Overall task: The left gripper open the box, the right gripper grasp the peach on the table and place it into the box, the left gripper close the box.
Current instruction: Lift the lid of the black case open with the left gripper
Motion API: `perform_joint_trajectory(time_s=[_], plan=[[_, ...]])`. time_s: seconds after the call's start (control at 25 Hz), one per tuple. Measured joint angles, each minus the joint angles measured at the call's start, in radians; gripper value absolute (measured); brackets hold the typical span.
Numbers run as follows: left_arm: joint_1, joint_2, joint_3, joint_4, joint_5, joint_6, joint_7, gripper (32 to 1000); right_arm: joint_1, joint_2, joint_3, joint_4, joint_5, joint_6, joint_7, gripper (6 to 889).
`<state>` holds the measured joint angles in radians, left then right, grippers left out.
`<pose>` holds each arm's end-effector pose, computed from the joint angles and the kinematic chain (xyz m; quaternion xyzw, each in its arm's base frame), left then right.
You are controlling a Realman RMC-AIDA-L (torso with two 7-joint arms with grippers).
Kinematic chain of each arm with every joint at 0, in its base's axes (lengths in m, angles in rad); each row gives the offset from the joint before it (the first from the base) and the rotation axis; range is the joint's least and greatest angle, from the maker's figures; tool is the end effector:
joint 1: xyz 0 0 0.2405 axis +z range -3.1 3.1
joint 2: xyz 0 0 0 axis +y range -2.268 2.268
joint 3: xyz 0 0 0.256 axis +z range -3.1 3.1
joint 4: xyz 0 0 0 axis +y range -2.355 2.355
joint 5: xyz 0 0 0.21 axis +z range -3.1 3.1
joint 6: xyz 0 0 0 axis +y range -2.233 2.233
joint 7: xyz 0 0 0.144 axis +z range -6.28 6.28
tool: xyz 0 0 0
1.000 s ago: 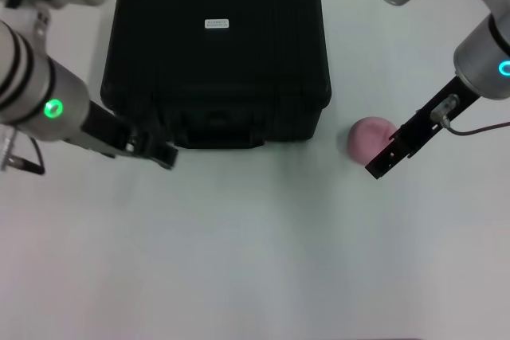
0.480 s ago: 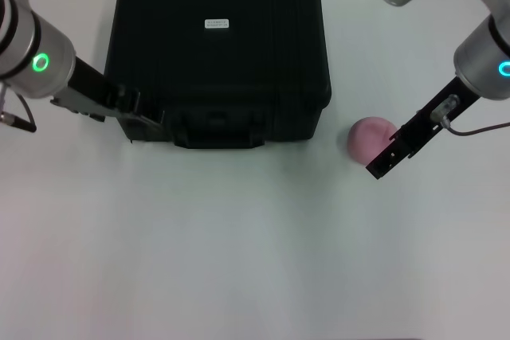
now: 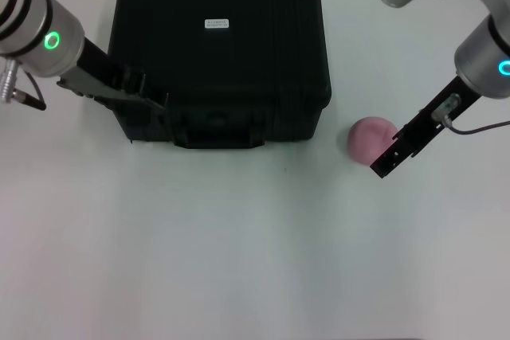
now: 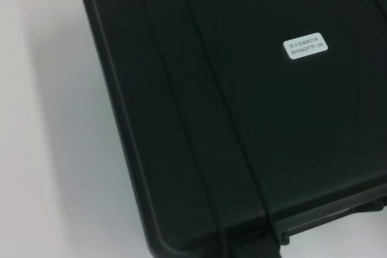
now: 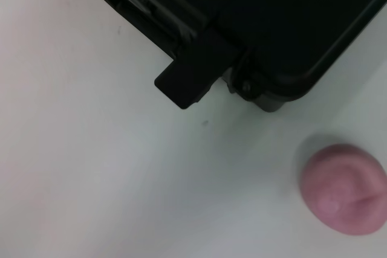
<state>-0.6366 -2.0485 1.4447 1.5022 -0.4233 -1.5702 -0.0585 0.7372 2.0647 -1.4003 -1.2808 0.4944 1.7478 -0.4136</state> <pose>-0.1515 0.3688 0.0263 -0.7960 -0.5097 0.1212 0.3030 0.1631 0.3516 0.0002 -0.8813 0.3767 -0.2516 0.1343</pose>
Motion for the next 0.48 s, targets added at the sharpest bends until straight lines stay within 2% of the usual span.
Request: perform_joint_trajectory(time_s=[0.28,0.48], plan=[[-0.037,-0.0001,0.000,-0.075,0.016,0.019,-0.004,867,0.005,0.000,-0.002,0.009,-0.001,-0.002,-0.001,847],[-0.045,-0.0024,0.000,-0.096,0.041,0.024,-0.015,866,0.006,0.000,-0.002,0.015,-0.001,-0.003,-0.002,844]])
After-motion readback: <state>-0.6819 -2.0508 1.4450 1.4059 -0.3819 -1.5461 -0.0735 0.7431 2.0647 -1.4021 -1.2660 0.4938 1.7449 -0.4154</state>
